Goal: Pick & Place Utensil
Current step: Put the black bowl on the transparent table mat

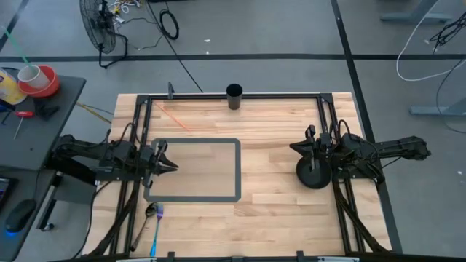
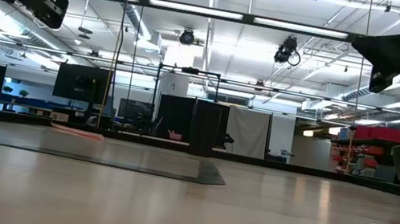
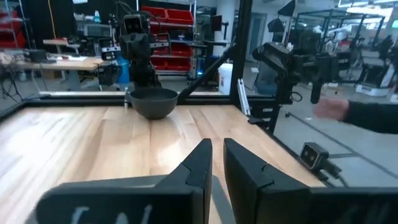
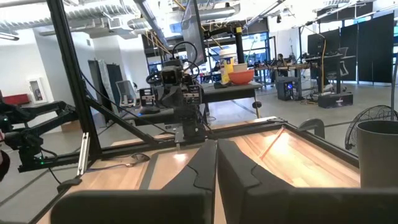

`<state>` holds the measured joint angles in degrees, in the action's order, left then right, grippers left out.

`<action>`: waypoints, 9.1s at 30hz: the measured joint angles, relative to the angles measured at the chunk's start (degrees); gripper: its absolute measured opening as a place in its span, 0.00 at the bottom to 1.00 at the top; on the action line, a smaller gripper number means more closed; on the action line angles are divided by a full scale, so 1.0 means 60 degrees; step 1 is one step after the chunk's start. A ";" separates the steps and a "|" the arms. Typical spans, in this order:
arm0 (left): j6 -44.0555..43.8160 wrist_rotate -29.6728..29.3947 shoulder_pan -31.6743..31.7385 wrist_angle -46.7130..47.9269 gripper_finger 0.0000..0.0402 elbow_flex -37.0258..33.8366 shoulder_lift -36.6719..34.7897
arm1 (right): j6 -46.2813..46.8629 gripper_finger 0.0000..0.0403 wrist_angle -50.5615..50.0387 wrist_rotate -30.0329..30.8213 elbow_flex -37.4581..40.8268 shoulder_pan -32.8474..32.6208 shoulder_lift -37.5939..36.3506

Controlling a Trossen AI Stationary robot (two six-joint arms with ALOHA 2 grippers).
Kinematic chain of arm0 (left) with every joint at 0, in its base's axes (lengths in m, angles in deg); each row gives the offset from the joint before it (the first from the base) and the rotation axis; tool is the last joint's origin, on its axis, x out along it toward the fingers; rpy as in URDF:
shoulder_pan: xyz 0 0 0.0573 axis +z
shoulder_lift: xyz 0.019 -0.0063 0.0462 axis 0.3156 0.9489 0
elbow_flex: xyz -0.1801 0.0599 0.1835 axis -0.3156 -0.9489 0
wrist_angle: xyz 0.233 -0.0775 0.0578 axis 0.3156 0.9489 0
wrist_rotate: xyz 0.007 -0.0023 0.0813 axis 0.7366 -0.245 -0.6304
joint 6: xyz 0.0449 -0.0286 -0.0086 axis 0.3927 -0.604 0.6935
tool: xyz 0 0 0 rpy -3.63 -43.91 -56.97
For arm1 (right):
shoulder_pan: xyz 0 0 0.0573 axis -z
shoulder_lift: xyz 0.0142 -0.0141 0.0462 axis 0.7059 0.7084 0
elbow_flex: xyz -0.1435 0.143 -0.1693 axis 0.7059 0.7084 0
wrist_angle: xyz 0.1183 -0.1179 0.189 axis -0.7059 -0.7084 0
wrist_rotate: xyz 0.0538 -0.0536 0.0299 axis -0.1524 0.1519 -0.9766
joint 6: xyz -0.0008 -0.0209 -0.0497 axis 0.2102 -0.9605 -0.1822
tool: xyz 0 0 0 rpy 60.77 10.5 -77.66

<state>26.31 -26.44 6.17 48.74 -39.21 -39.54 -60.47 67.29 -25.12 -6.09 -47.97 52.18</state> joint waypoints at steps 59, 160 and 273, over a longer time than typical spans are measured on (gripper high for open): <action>-0.1839 -0.0266 0.0004 -0.1004 0.11 -0.0004 -0.0003 | 0.9012 0.03 -1.5780 -0.1496 -1.1928 -0.1806 1.1589; -0.1838 -0.0255 0.0000 -0.1007 0.11 -0.0007 -0.0003 | -0.7685 0.02 -1.5340 0.0496 -2.1804 -0.1478 2.0411; -0.1834 -0.0251 0.0003 -0.1006 0.11 -0.0007 0.0001 | -0.9881 0.05 -0.9811 -0.0678 -1.9147 -0.0856 2.0367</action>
<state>15.30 -27.95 6.19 42.71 -39.26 -39.54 -119.76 8.42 -29.18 -120.97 -53.11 174.38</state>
